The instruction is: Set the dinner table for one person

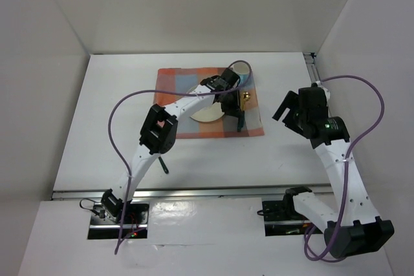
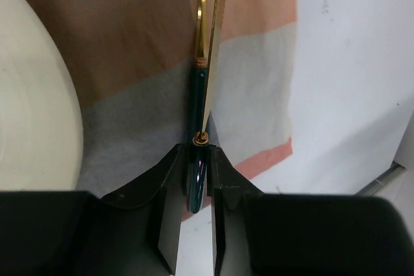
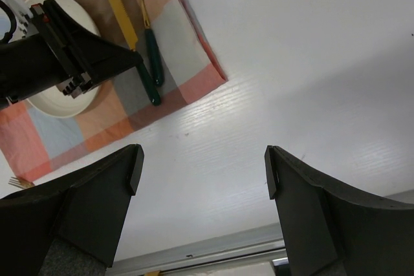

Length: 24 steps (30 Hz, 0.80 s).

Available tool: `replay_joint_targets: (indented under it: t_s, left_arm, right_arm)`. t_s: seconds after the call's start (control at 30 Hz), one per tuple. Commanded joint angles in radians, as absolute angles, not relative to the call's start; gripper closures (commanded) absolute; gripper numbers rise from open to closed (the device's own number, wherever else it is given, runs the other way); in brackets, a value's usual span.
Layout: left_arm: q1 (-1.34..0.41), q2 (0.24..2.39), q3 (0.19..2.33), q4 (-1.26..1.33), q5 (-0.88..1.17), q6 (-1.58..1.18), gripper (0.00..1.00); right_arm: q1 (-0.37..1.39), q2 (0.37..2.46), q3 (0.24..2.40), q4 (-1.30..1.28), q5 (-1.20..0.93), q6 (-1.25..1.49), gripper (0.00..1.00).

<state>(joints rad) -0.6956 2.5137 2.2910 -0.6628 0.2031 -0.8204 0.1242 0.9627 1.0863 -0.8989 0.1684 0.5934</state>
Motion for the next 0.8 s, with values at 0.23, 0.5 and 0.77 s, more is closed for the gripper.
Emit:
replay_joint_targets:
  t_s: [0.23,0.5,0.77]
  left_arm:
    - [-0.695,2.442,2.231,-0.634,0.155,-0.810,0.30]
    - [-0.726,2.295,2.128,-0.655,0.153,-0.747,0.36]
    - [-0.792,1.820,1.636,-0.802,-0.148,-0.920,0.48]
  right_arm:
    - [0.117,0.925,1.081,-0.933,0.172,0.586,0.11]
    - [0.117,0.925,1.072,-0.914,0.152,0.586,0.11]
    - [0.117,0.963,1.043,-0.847,0.086,0.577,0.11]
